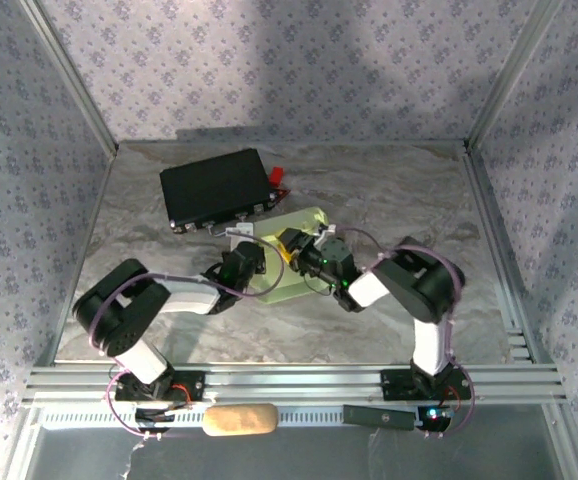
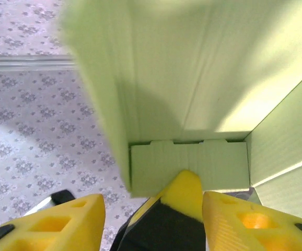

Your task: Fold the paper box

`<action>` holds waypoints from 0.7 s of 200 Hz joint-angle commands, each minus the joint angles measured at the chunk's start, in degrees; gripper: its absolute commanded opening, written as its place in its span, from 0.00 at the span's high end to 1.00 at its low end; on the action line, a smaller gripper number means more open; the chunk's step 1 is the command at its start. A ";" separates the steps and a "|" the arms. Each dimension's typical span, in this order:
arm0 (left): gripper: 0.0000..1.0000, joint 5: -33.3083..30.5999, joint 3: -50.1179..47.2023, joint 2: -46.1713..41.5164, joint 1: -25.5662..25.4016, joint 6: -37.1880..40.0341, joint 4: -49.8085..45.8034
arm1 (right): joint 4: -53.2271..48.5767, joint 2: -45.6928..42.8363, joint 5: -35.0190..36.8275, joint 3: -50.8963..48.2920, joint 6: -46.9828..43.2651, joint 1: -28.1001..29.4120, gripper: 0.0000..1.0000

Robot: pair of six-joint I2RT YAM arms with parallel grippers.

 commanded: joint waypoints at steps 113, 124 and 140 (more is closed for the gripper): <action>1.00 8.89 16.37 -21.11 1.63 -3.86 -54.44 | -79.32 -43.01 0.72 19.04 -25.28 -8.11 0.41; 1.00 9.49 16.92 -21.51 1.37 -4.51 -56.23 | -81.11 -39.82 -0.25 21.80 -25.75 -7.73 0.41; 1.00 9.42 17.83 -21.53 1.01 -5.03 -58.73 | -84.80 -34.40 0.15 26.87 -26.60 -5.78 0.41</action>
